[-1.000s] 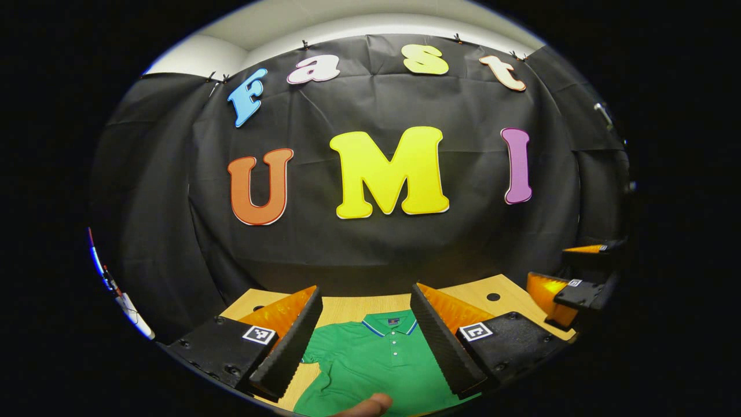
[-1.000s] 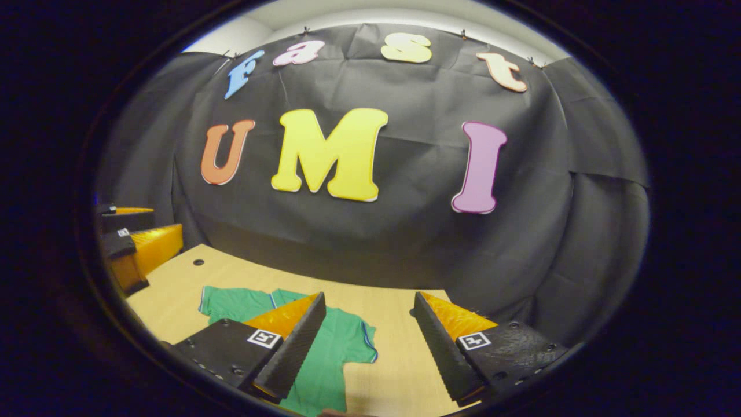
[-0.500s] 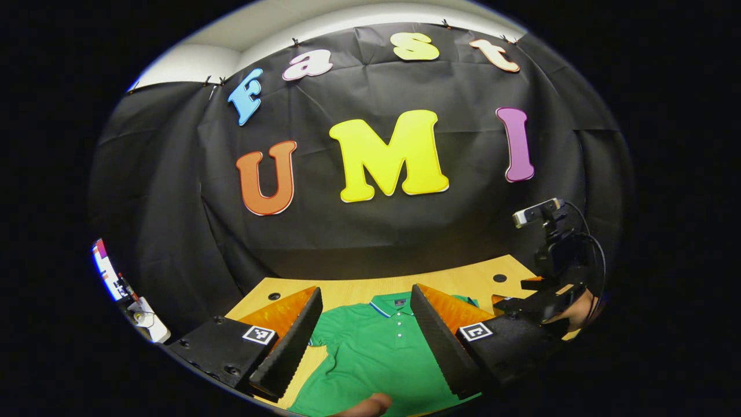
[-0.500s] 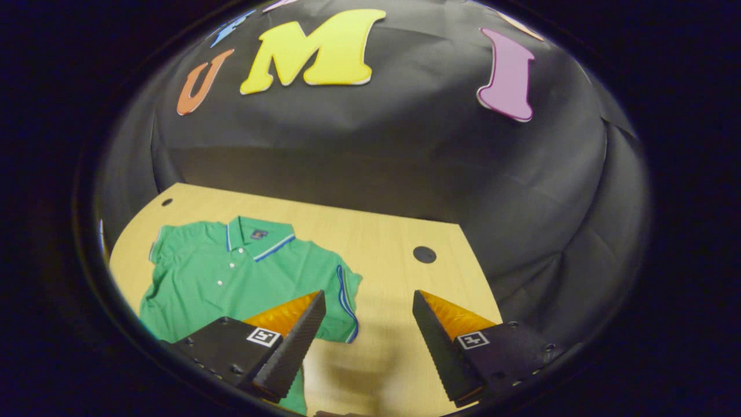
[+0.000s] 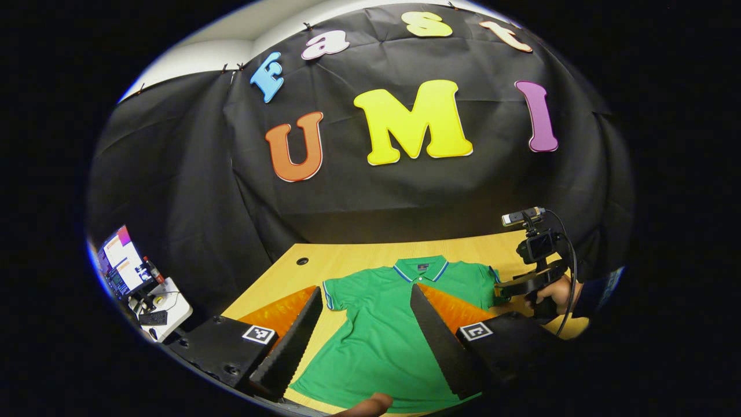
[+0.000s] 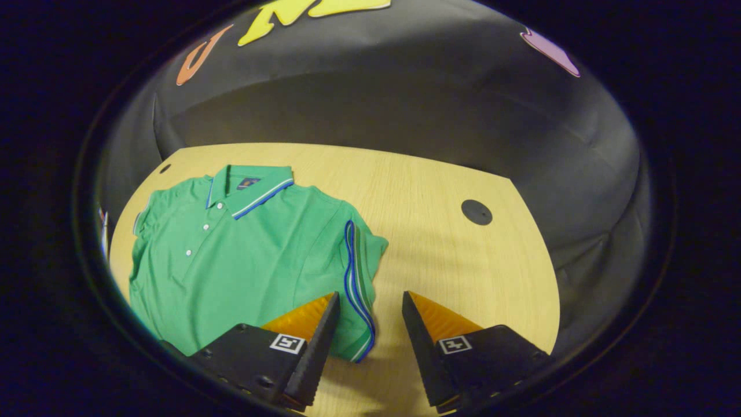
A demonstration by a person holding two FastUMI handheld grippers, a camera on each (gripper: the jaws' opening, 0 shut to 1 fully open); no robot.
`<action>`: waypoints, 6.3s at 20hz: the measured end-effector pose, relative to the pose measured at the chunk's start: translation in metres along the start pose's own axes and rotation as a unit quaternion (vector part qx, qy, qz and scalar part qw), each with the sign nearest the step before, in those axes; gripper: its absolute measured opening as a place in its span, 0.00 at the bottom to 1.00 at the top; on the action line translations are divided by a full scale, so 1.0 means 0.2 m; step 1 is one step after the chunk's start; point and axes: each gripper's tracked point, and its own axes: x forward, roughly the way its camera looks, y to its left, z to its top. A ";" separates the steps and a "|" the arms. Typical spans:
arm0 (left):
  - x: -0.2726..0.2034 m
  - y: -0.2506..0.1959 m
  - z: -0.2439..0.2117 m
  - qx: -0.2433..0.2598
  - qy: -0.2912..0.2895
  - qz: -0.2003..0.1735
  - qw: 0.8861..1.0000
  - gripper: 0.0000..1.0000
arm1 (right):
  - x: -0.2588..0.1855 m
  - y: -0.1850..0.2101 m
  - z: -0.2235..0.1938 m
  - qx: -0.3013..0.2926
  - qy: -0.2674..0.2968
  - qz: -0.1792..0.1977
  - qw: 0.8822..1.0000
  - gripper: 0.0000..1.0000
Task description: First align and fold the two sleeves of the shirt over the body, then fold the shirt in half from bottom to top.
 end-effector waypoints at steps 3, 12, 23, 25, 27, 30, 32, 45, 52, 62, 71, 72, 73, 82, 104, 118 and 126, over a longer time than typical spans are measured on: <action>0.00 -0.02 -0.02 -0.014 0.008 0.000 1.000 0.99 | 0.03 0.02 -0.02 0.043 0.027 0.008 0.999 0.49; 0.01 -0.04 -0.02 0.001 0.008 -0.017 1.000 0.99 | 0.01 -0.01 -0.02 0.100 0.041 0.008 0.994 0.06; 0.00 0.17 -0.04 -0.027 0.001 -0.019 0.999 1.00 | -0.21 0.31 0.27 0.081 -0.015 0.044 0.996 0.02; -0.01 0.24 -0.05 -0.033 -0.001 -0.013 0.999 0.99 | -0.23 0.40 0.30 0.077 -0.016 0.052 0.996 0.02; -0.01 0.31 -0.07 -0.042 0.001 -0.009 0.999 0.99 | -0.25 0.50 0.31 0.068 -0.014 0.062 0.996 0.02; -0.02 0.42 -0.10 -0.059 0.007 -0.003 0.998 0.99 | -0.30 0.61 0.34 0.040 -0.016 0.063 0.997 0.02; -0.02 0.47 -0.11 -0.066 0.005 -0.002 0.998 0.99 | -0.36 0.66 0.36 0.035 -0.021 0.064 0.997 0.08; 0.36 0.81 -0.28 -0.058 0.030 -0.014 0.998 1.00 | -0.88 0.65 0.49 0.025 -0.104 0.008 0.994 0.95; 0.95 0.70 -0.56 -0.057 0.117 -0.068 0.989 1.00 | -1.36 0.60 0.42 0.031 -0.167 -0.046 0.984 0.94; 1.56 0.49 -0.85 -0.094 0.222 -0.068 0.968 0.86 | -1.89 0.66 -0.02 0.041 -0.172 -0.091 0.980 0.95; 1.66 0.48 -0.99 -0.098 0.282 -0.065 0.952 0.28 | -2.00 0.56 -0.15 0.068 -0.153 -0.097 0.981 0.96; 1.66 0.47 -0.98 -0.103 0.280 -0.068 0.952 0.25 | -1.99 0.55 -0.14 0.070 -0.150 -0.096 0.982 0.96; 1.67 0.47 -0.99 -0.102 0.281 -0.069 0.952 0.21 | -1.98 0.55 -0.14 0.069 -0.146 -0.095 0.982 0.96; 1.63 0.49 -0.89 -0.079 0.270 -0.056 0.958 0.05 | -1.91 0.56 -0.11 0.061 -0.141 -0.077 0.985 0.96; 1.29 -0.40 -0.41 0.066 0.172 -0.193 0.964 0.40 | -1.97 0.27 -0.37 0.180 -0.120 -0.114 0.970 0.97; 0.86 0.29 -0.50 0.029 0.144 -0.180 0.973 0.90 | -1.66 0.61 -0.62 0.108 -0.040 -0.056 0.992 0.96; 0.47 0.67 -1.21 0.055 0.314 -0.170 0.932 0.90 | -1.32 0.59 -1.06 0.081 0.100 -0.056 0.990 0.96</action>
